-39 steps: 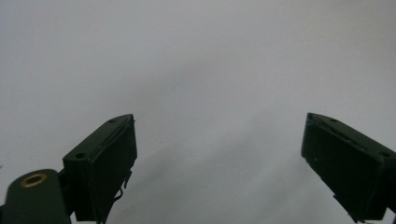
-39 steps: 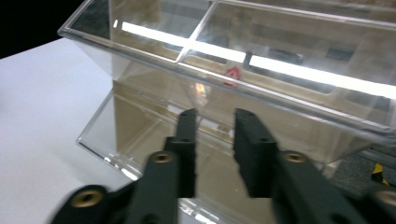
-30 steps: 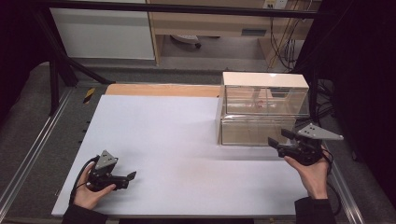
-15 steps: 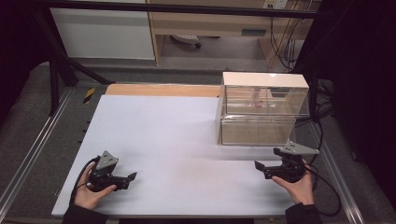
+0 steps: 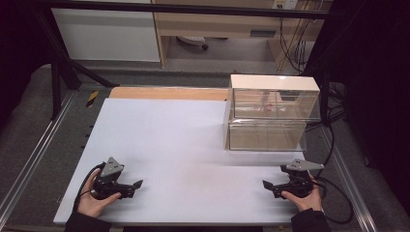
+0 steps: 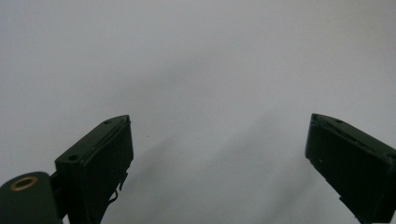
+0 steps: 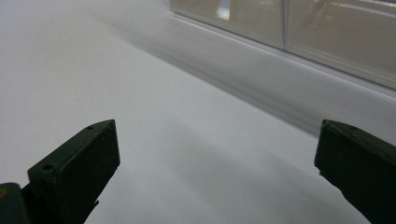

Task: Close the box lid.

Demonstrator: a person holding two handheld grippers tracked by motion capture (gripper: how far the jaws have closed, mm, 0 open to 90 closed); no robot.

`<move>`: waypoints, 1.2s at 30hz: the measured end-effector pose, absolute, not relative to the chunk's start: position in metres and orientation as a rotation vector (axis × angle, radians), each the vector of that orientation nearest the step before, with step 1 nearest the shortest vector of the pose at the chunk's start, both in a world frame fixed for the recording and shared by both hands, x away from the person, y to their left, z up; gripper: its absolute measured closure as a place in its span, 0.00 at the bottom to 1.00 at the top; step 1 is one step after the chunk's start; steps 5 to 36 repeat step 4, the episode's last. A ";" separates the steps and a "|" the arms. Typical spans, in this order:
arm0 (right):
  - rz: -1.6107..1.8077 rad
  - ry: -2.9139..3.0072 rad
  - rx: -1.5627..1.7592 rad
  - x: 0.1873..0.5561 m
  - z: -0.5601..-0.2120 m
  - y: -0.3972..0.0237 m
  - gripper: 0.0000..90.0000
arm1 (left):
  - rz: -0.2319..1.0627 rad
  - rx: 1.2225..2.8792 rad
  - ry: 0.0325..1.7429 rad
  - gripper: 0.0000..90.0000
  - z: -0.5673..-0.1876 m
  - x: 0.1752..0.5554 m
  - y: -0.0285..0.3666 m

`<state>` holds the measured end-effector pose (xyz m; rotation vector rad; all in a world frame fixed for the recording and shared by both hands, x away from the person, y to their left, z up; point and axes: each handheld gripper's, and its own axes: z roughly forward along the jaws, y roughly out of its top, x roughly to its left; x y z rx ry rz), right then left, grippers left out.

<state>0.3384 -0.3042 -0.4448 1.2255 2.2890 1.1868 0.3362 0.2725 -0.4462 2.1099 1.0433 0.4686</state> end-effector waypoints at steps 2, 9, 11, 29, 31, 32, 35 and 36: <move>1.178 2.285 1.235 0.339 -0.447 -0.306 0.01 | 0.464 2.110 1.043 0.08 -0.447 0.336 0.272; 1.183 2.289 1.249 0.338 -0.447 -0.307 0.01 | 0.462 2.110 1.043 0.08 -0.447 0.336 0.271; 1.183 2.289 1.249 0.338 -0.447 -0.307 0.01 | 0.462 2.110 1.043 0.08 -0.447 0.336 0.271; 1.183 2.289 1.249 0.338 -0.447 -0.307 0.01 | 0.462 2.110 1.043 0.08 -0.447 0.336 0.271; 1.183 2.289 1.249 0.338 -0.447 -0.307 0.01 | 0.462 2.110 1.043 0.08 -0.447 0.336 0.271; 1.183 2.289 1.249 0.338 -0.447 -0.307 0.01 | 0.462 2.110 1.043 0.08 -0.447 0.336 0.271; 1.183 2.289 1.249 0.338 -0.447 -0.307 0.01 | 0.462 2.110 1.043 0.08 -0.447 0.336 0.271; 1.183 2.289 1.249 0.338 -0.447 -0.307 0.01 | 0.462 2.110 1.043 0.08 -0.447 0.336 0.271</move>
